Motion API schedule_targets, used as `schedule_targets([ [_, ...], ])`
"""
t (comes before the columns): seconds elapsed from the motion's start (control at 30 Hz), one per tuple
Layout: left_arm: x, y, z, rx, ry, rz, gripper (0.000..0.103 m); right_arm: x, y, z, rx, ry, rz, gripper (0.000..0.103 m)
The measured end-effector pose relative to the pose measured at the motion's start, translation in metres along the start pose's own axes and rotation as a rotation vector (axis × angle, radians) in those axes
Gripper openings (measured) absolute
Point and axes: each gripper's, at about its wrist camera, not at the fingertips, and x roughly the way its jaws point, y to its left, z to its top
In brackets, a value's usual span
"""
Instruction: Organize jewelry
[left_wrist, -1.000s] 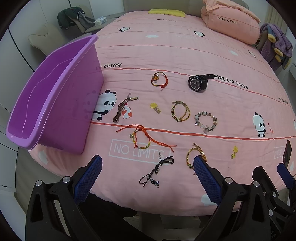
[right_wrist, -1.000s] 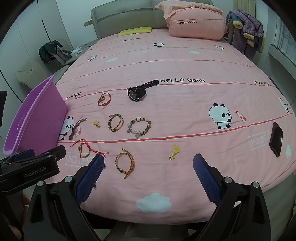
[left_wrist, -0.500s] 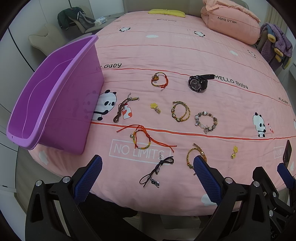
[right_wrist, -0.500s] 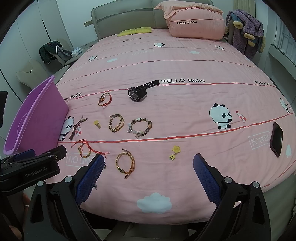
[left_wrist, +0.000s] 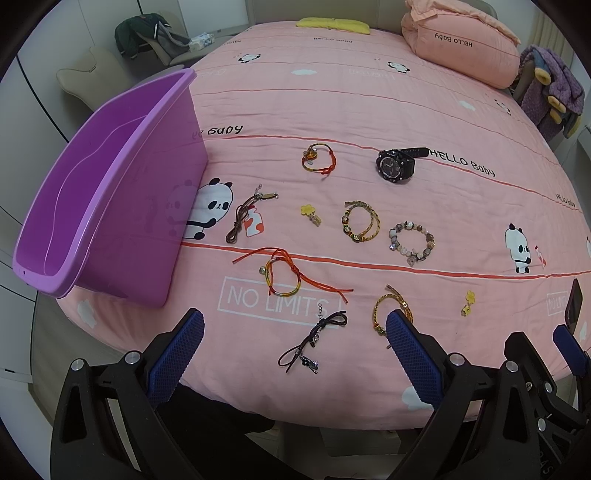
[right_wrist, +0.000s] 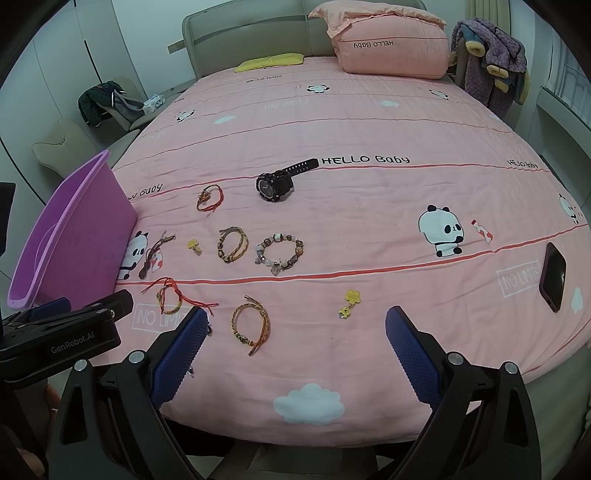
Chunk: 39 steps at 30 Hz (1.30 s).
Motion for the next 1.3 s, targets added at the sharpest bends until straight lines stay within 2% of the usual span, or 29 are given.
schedule_targets([
  [0.77, 0.004, 0.0, -0.003, 0.002, 0.004, 0.0, 0.097, 0.004, -0.001, -0.002, 0.0, 0.002, 0.008, 0.093],
  [1.13, 0.032, 0.023, -0.021, -0.016, 0.028, 0.009, 0.097, 0.028, -0.024, -0.016, 0.011, 0.039, 0.036, 0.092],
  [1.3, 0.053, 0.028, -0.031, 0.018, 0.056, 0.026, 0.097, 0.043, -0.028, -0.023, 0.005, 0.068, 0.06, 0.092],
])
